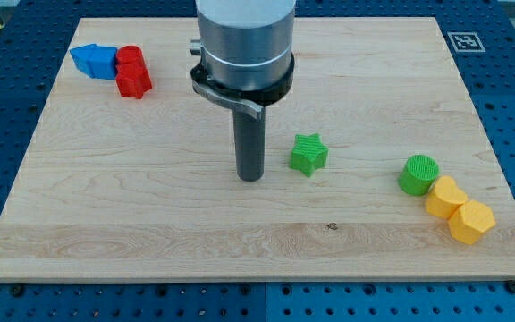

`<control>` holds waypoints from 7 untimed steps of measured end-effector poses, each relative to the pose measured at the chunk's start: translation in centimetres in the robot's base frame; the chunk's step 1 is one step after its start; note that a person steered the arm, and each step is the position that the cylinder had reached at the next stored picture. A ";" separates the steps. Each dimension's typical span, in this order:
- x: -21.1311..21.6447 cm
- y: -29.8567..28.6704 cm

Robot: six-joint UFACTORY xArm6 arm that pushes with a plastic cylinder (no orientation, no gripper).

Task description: Move green star closer to green circle

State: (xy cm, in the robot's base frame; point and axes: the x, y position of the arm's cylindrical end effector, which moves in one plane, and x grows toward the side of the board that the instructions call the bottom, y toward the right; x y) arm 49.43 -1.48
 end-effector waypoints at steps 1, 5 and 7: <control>-1.7 2.4; -1.5 8.7; -1.5 9.1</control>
State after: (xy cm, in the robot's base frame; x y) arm 47.96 7.65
